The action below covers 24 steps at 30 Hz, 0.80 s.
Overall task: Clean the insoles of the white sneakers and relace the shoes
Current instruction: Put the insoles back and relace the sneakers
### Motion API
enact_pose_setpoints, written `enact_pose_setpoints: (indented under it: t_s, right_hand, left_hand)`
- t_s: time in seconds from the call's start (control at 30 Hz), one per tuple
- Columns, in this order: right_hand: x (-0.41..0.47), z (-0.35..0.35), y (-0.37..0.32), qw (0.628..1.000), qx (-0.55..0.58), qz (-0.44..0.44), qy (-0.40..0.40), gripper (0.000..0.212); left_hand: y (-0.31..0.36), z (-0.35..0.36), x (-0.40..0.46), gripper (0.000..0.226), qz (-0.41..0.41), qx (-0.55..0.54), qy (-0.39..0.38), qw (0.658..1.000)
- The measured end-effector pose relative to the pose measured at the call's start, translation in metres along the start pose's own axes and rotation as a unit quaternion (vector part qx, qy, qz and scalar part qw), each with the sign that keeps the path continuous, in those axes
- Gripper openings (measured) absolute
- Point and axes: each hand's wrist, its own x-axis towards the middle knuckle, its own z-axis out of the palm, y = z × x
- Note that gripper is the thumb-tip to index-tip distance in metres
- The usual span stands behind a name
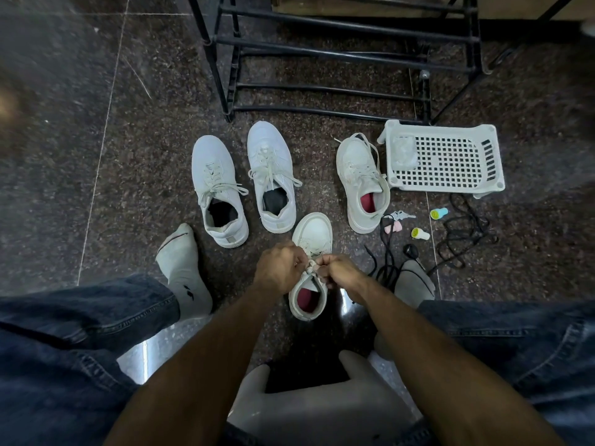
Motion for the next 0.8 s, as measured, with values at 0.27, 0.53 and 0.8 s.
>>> enact_pose_setpoints:
  t_s: [0.27, 0.53, 0.8]
  right_hand:
    - [-0.004, 0.002, 0.000, 0.999, 0.034, 0.008, 0.013, 0.023]
    - [-0.007, 0.003, -0.007, 0.999, -0.019, -0.016, 0.022, 0.015]
    - [-0.010, -0.007, -0.013, 0.968, -0.224, -0.098, 0.056, 0.028]
  left_hand:
    - [0.004, -0.002, -0.006, 0.032, 0.039, 0.062, -0.053, 0.996]
    - [0.020, -0.012, -0.003, 0.012, -0.023, 0.066, -0.079, 0.994]
    - [0.007, -0.013, 0.000, 0.021, -0.105, -0.145, -0.185, 0.966]
